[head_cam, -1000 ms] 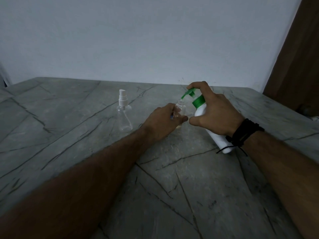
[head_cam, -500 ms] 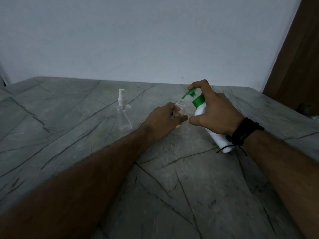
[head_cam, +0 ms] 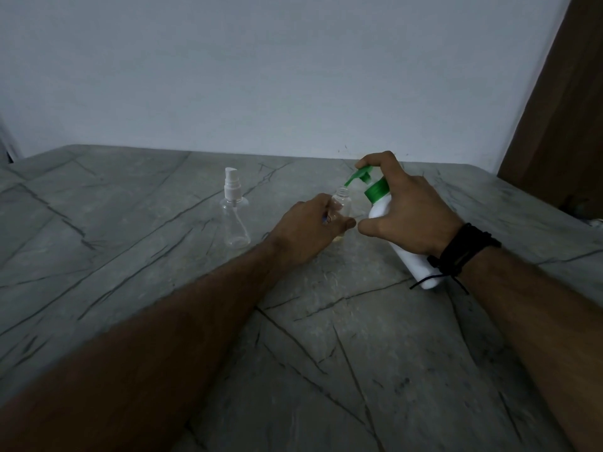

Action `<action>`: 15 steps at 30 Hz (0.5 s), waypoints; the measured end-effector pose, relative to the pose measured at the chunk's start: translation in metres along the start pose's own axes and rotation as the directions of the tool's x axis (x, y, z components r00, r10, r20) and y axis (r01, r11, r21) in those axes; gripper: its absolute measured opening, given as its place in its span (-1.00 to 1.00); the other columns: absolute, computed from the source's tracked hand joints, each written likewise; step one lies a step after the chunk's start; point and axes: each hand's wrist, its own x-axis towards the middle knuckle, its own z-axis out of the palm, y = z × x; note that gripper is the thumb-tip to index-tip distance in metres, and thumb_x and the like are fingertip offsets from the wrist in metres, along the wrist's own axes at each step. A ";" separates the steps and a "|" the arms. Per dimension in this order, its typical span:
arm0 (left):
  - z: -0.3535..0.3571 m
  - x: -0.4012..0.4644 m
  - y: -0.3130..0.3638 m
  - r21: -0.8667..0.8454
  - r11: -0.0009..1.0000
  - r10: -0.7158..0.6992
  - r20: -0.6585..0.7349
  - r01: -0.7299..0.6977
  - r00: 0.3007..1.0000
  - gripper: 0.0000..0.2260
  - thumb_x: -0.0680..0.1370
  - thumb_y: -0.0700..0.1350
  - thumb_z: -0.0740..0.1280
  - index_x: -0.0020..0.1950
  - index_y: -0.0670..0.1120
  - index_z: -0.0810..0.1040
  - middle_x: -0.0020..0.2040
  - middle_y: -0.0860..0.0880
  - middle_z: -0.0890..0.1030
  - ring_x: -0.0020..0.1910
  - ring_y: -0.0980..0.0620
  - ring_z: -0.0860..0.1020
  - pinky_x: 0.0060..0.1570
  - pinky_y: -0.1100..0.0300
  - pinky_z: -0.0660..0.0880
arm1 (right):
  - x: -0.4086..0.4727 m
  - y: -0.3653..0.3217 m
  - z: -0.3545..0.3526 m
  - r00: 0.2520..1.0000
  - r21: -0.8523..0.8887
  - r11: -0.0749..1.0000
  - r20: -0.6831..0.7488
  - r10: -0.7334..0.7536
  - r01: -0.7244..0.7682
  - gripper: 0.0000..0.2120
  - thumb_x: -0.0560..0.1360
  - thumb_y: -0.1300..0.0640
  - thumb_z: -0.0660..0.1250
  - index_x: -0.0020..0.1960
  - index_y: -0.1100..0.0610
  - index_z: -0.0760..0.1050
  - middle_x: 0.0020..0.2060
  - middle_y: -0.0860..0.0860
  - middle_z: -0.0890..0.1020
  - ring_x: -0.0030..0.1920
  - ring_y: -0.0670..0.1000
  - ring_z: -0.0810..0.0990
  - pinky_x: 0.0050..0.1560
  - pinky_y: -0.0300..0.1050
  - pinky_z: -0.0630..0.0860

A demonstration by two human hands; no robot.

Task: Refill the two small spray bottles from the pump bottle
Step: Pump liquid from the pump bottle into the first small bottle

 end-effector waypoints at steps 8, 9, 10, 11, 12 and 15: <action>0.000 0.001 -0.001 0.007 1.000 -0.005 0.003 0.005 1.000 -0.55 0.54 0.13 0.33 0.34 -0.05 0.42 0.24 -0.01 0.56 0.07 0.11 0.50 -0.04 0.26 0.41 | 0.000 0.000 0.000 1.000 0.005 1.000 0.010 0.009 -0.009 -0.31 0.26 0.12 0.54 0.30 -0.05 0.32 -0.30 -0.23 0.50 -0.32 -0.32 0.52 -0.35 -0.48 0.36; 0.000 0.001 -0.001 0.009 1.000 -0.004 0.004 0.004 1.000 -0.55 0.54 0.14 0.33 0.34 -0.05 0.42 0.25 -0.01 0.56 0.08 0.11 0.50 -0.04 0.26 0.40 | 0.000 0.000 0.000 1.000 0.007 1.000 0.009 0.011 -0.011 -0.31 0.26 0.12 0.53 0.30 -0.05 0.32 -0.31 -0.23 0.50 -0.33 -0.32 0.52 -0.36 -0.48 0.35; 0.001 0.002 -0.001 0.010 1.000 -0.006 0.005 0.006 1.000 -0.56 0.53 0.14 0.33 0.33 -0.05 0.42 0.25 -0.01 0.56 0.08 0.12 0.50 -0.04 0.27 0.39 | 0.000 0.000 0.000 1.000 0.010 1.000 0.007 0.012 -0.012 -0.31 0.26 0.11 0.53 0.31 -0.06 0.31 -0.30 -0.23 0.50 -0.33 -0.32 0.52 -0.36 -0.48 0.35; 0.001 0.002 -0.001 0.014 1.000 -0.006 0.006 0.006 1.000 -0.56 0.53 0.15 0.33 0.33 -0.04 0.43 0.24 0.00 0.56 0.06 0.13 0.48 -0.05 0.27 0.38 | 0.000 0.000 0.000 1.000 0.012 1.000 0.006 0.011 -0.011 -0.30 0.26 0.10 0.53 0.32 -0.07 0.31 -0.29 -0.22 0.51 -0.32 -0.31 0.53 -0.36 -0.48 0.34; 0.001 0.002 -0.001 0.017 1.000 -0.007 0.005 0.007 1.000 -0.56 0.53 0.15 0.33 0.32 -0.04 0.43 0.24 0.00 0.56 0.04 0.15 0.47 -0.06 0.28 0.38 | 0.000 0.000 0.000 1.000 0.012 1.000 0.005 0.009 -0.009 -0.29 0.26 0.08 0.52 0.33 -0.08 0.31 -0.28 -0.22 0.52 -0.32 -0.30 0.53 -0.36 -0.48 0.34; 0.001 0.001 -0.001 0.018 1.000 -0.005 -0.001 0.005 1.000 -0.57 0.53 0.14 0.33 0.32 -0.04 0.43 0.23 0.00 0.56 0.03 0.14 0.48 -0.04 0.26 0.39 | 0.000 0.000 -0.001 1.000 0.012 1.000 0.006 0.007 -0.007 -0.30 0.26 0.12 0.53 0.32 -0.06 0.32 -0.31 -0.22 0.50 -0.34 -0.30 0.52 -0.37 -0.48 0.34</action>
